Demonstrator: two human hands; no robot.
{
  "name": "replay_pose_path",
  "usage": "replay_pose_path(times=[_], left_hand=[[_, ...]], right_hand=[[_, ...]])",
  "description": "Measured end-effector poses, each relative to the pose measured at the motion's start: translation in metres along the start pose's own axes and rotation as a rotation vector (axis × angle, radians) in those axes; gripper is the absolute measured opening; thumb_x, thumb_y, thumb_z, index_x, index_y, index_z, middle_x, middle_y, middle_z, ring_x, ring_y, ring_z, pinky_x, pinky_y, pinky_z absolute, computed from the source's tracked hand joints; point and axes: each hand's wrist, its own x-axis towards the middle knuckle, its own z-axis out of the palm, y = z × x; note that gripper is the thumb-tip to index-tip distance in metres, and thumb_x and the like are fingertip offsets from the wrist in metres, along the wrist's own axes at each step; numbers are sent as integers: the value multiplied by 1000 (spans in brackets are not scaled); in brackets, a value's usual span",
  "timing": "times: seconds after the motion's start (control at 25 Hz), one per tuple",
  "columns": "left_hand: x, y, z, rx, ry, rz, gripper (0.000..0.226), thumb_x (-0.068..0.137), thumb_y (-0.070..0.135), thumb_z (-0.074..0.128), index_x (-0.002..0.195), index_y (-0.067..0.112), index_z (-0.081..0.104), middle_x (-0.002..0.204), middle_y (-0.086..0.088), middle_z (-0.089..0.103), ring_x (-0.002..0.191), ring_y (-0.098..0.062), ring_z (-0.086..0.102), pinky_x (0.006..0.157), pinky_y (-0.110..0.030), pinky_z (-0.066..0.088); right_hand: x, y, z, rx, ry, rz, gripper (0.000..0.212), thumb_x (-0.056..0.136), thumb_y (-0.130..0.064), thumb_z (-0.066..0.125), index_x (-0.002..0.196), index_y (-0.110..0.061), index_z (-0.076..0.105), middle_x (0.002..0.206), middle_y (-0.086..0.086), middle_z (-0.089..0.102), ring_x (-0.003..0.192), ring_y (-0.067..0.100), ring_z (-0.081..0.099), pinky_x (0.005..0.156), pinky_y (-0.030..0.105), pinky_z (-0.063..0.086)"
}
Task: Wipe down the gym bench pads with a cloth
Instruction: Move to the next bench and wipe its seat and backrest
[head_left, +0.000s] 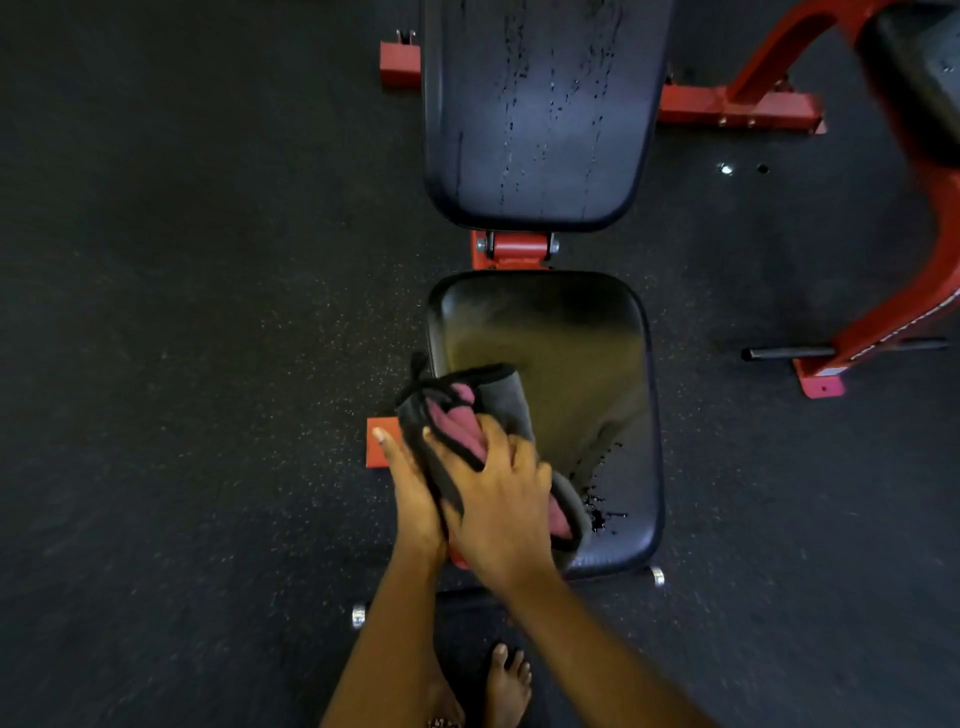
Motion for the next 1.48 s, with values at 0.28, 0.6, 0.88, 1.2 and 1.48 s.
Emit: replay_pose_path(times=[0.28,0.6,0.88,1.2,1.48], left_hand=[[-24,-29,3,165,98,-136,68,92,59,11,131,19,49,125,1,57,121,-19,48,99,-33,40],[-22,-54,-5,466,142,-34,58,94,53,25,148,32,17,154,5,24,140,-16,24,113,-34,20],[-71,-36,14,843,155,264,53,94,37,43,144,28,28,149,3,30,137,-12,27,114,-36,25],[30,-42,67,1867,-127,855,58,90,48,28,140,20,37,146,-8,40,138,-29,32,114,-55,18],[41,-48,69,2002,-81,844,60,88,49,31,141,22,35,148,-6,37,140,-27,22,111,-53,15]], right_hand=[[-21,43,-6,-11,65,125,70,66,-38,75,129,-43,46,119,10,55,97,33,57,70,44,50],[-23,130,-9,252,224,730,61,84,-24,64,137,-40,39,135,20,39,112,42,43,84,53,43],[-43,160,-31,416,169,572,57,88,-18,60,138,-35,40,135,19,39,117,38,43,97,45,39],[41,199,-60,262,96,154,59,83,-28,61,135,-43,40,133,11,43,113,32,45,94,50,43],[229,143,-75,-97,-125,-483,51,90,-38,47,138,-47,32,143,7,35,126,28,35,100,45,31]])
